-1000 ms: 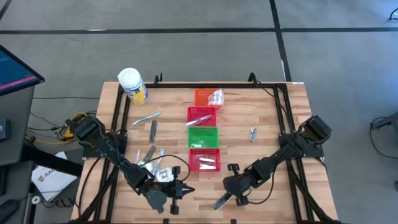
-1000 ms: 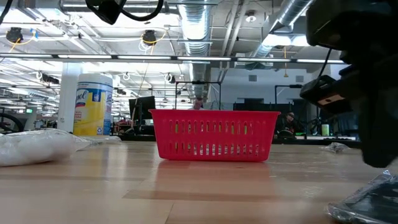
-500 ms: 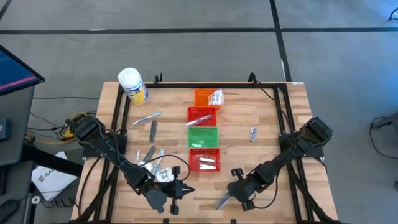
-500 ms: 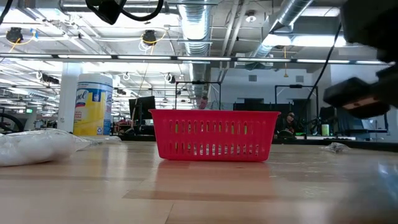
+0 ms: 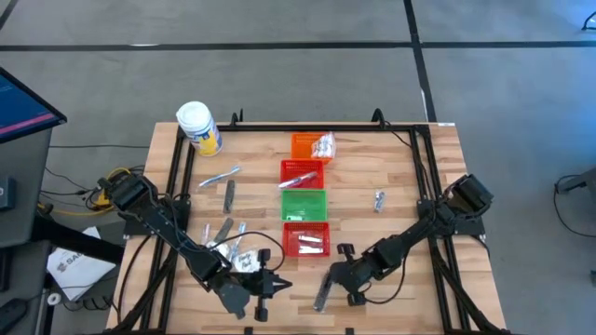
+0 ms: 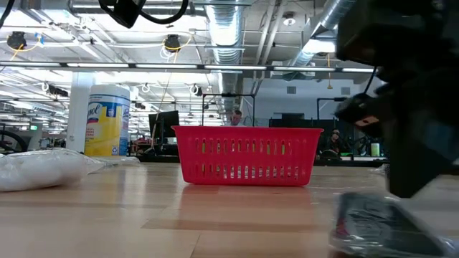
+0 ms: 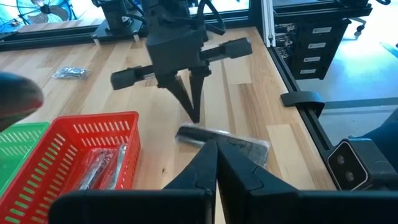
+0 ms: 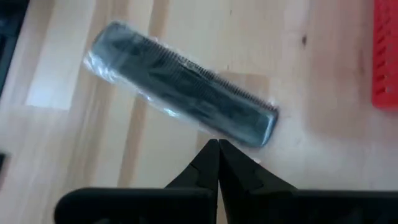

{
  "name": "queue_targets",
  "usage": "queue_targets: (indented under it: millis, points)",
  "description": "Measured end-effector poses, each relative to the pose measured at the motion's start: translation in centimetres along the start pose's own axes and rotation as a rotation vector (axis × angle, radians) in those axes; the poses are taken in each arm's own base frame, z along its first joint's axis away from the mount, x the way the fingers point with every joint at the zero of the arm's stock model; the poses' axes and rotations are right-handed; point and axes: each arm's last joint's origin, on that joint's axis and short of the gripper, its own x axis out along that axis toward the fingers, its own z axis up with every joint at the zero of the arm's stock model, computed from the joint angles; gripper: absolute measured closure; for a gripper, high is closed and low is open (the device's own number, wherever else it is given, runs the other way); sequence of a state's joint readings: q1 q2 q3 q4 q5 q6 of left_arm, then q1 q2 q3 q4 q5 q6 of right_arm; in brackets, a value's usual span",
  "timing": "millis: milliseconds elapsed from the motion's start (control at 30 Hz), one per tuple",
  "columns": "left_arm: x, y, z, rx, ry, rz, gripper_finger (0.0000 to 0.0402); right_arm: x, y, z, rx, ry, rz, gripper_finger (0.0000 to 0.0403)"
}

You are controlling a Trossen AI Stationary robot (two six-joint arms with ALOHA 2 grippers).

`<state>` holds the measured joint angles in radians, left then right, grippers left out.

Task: Pick & Place Travel size toiletries
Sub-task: Put the black comb into the green basket

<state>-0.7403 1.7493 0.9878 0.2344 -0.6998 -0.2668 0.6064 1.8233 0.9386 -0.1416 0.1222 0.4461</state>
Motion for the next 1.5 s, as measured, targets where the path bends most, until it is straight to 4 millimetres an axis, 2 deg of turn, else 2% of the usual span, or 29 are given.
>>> queue_targets:
  millis: [233, 400, 533, 700, 833, 967, 1067, 1233, 1500]
  points:
    - [0.0, 0.0, 0.0, -0.009, 0.004, -0.016, 0.0402, 0.0, -0.1, 0.9, 0.019, -0.099, -0.018, 0.0403]
    - [0.2, -0.6, -0.3, -0.089, 0.056, -0.178, 0.0402, -0.5, 0.7, 0.7, -0.006, -0.055, 0.008, 0.0403]
    - [1.3, -1.4, -1.9, -0.138, 0.109, -0.224, 0.0402, -0.7, 1.6, 0.1, -0.04, -0.025, 0.04, 0.0403]
    - [3.6, -2.3, -3.7, -0.118, 0.131, -0.171, 0.0402, -0.6, 1.3, 0.5, -0.028, -0.056, 0.038, 0.0403]
    - [4.2, -2.6, -2.9, -0.074, 0.088, -0.133, 0.0402, -0.2, 1.1, 0.8, -0.015, -0.056, 0.077, 0.0403]
    - [4.2, -1.9, -1.9, -0.073, 0.069, -0.121, 0.0402, 0.8, 1.2, 1.1, -0.01, -0.006, 0.071, 0.0403]
    - [4.0, -1.4, -1.1, -0.069, 0.053, -0.114, 0.0402, 1.9, 1.7, 1.7, -0.024, 0.042, 0.068, 0.0403]
    - [3.4, -1.1, -0.1, -0.057, 0.011, -0.064, 0.0402, 2.6, 1.6, 3.3, -0.063, 0.065, 0.059, 0.0403]
    - [3.1, -1.3, -0.1, -0.055, 0.015, -0.067, 0.0402, 3.3, 0.8, 5.5, -0.055, -0.005, 0.0, 0.0403]
